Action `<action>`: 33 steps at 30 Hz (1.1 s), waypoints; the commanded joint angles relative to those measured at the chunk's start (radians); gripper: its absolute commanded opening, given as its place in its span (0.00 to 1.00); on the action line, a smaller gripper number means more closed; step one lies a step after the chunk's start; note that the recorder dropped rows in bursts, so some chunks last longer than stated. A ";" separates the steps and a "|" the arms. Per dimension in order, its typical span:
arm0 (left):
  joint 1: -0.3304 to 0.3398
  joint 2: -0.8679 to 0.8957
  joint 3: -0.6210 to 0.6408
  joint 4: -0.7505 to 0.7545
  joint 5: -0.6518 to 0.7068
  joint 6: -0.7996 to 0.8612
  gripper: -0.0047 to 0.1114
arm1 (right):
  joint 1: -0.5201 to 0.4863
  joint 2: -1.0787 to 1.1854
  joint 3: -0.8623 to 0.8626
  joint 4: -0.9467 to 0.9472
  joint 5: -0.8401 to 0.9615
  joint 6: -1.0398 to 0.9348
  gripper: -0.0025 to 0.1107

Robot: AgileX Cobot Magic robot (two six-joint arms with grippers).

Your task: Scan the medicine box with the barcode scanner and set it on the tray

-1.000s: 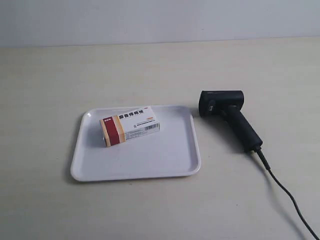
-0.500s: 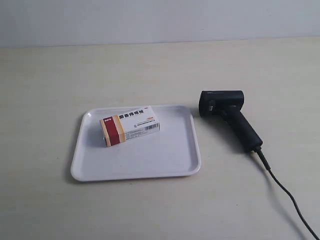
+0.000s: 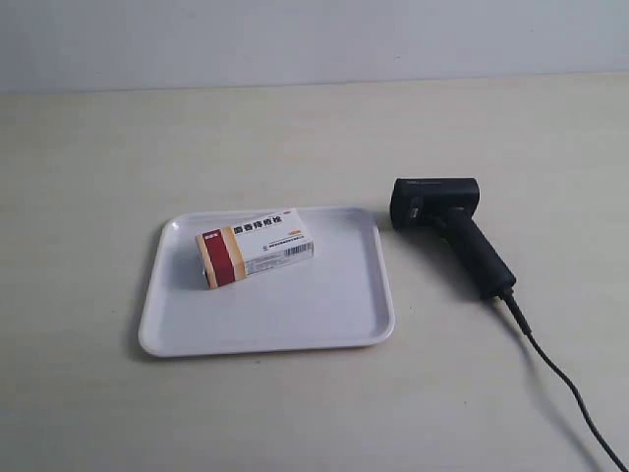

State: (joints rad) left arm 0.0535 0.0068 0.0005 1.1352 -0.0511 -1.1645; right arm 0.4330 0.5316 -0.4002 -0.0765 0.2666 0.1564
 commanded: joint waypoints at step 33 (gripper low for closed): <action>-0.026 -0.007 -0.001 -1.106 0.303 1.172 0.14 | 0.003 -0.007 0.004 -0.001 -0.007 0.003 0.02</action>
State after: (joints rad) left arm 0.0362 0.0068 0.0005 0.0389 0.2459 0.0000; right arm 0.4330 0.5316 -0.4002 -0.0765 0.2666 0.1564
